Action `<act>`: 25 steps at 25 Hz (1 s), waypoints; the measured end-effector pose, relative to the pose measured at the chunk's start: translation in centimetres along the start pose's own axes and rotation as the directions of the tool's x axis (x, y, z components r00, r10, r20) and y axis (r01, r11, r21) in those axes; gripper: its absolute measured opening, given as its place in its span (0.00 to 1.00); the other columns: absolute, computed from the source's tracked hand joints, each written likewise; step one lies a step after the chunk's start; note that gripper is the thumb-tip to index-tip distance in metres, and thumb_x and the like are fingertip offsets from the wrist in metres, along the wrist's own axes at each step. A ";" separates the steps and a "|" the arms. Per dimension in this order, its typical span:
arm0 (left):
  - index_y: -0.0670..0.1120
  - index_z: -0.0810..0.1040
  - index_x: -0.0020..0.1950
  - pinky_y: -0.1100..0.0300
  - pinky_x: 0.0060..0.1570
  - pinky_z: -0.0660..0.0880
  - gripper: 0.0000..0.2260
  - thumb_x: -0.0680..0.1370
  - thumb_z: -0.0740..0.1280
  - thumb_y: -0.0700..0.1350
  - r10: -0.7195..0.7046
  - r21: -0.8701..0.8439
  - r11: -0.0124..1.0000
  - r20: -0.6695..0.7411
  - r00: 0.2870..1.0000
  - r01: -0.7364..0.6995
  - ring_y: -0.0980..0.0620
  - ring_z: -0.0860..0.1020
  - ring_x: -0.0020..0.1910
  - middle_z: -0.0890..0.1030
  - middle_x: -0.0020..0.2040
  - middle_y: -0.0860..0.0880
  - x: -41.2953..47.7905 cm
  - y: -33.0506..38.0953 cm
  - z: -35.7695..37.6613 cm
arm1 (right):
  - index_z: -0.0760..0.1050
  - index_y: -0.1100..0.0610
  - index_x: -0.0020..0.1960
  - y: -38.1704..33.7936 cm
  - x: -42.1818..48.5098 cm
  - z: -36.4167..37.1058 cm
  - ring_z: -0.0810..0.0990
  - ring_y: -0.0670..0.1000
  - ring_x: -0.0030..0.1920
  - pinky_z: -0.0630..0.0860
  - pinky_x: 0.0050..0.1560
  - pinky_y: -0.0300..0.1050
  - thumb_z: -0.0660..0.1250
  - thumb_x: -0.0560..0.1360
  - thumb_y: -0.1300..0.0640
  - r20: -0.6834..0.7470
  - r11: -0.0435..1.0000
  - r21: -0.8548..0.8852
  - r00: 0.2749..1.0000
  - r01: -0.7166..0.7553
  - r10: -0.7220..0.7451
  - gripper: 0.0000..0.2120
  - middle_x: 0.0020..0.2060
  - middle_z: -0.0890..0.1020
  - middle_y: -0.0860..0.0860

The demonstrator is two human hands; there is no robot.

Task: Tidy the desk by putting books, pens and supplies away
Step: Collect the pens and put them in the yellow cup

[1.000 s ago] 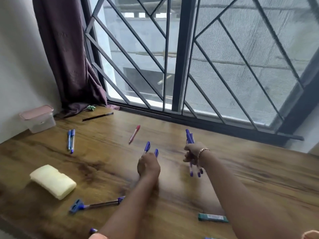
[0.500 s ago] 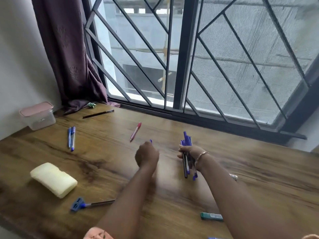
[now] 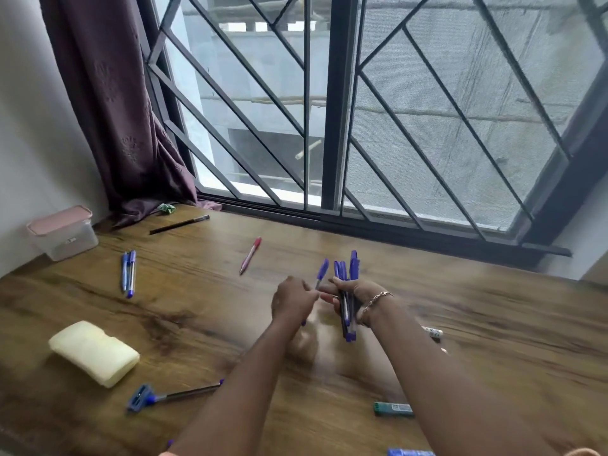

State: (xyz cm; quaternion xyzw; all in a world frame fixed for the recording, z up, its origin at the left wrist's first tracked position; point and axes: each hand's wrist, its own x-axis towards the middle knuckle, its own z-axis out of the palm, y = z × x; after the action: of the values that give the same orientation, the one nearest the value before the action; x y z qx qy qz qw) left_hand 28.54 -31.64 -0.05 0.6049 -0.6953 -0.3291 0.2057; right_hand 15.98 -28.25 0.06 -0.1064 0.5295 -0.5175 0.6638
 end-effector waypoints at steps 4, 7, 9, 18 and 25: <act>0.41 0.82 0.45 0.55 0.47 0.75 0.05 0.73 0.68 0.41 0.152 -0.100 0.985 0.079 0.985 -0.144 0.43 0.81 0.49 0.84 0.46 0.42 -1.9 2.2 1.7 | 0.74 0.62 0.40 -0.5 -1.4 -1.4 0.77 0.46 0.21 0.71 0.21 0.33 0.61 0.77 0.62 0.021 0.991 0.091 0.994 0.101 -0.103 0.08 0.24 0.81 0.50; 0.40 0.82 0.45 0.52 0.44 0.77 0.07 0.75 0.68 0.44 0.240 -0.172 0.959 0.059 0.969 -0.227 0.42 0.81 0.44 0.83 0.42 0.41 -3.1 4.1 3.0 | 0.72 0.59 0.41 -1.4 -3.8 -3.7 0.80 0.47 0.24 0.76 0.27 0.38 0.63 0.75 0.65 -0.045 0.939 0.085 0.943 0.334 -0.331 0.05 0.22 0.79 0.48; 0.40 0.81 0.46 0.51 0.44 0.77 0.11 0.76 0.67 0.48 0.288 -0.259 0.926 0.011 0.958 -0.275 0.45 0.79 0.41 0.82 0.40 0.44 -4.1 5.7 3.9 | 0.71 0.58 0.43 -2.2 -6.3 -6.1 0.81 0.46 0.26 0.76 0.27 0.37 0.63 0.75 0.68 -0.096 0.832 -0.086 0.827 0.547 -0.554 0.07 0.23 0.78 0.47; 0.46 0.75 0.59 0.59 0.55 0.71 0.25 0.69 0.69 0.60 0.540 -0.365 0.820 0.235 0.808 -0.442 0.53 0.76 0.56 0.79 0.54 0.50 -9.3 13.3 12.9 | 0.76 0.58 0.44 2.0 -12.9 -19.8 0.80 0.38 0.33 0.74 0.37 0.29 0.68 0.68 0.75 -0.229 0.651 -0.421 0.620 0.632 -0.750 0.14 0.30 0.83 0.44; 0.43 0.75 0.59 0.60 0.53 0.70 0.17 0.78 0.61 0.54 0.564 -0.480 0.776 0.235 0.792 -0.410 0.50 0.77 0.56 0.78 0.52 0.49 -11.6 18.3 18.7 | 0.76 0.57 0.41 -0.5 -14.8 -25.8 0.70 0.45 0.18 0.64 0.17 0.34 0.67 0.73 0.66 -0.357 0.714 -0.372 0.619 0.593 -0.700 0.06 0.24 0.80 0.50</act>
State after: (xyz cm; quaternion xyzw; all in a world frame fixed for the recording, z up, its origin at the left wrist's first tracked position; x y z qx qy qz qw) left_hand 4.92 -15.41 1.10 0.2719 -0.7719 -0.5060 0.2724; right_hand -3.86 -6.10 -1.61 -0.2328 0.6531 -0.6703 0.2646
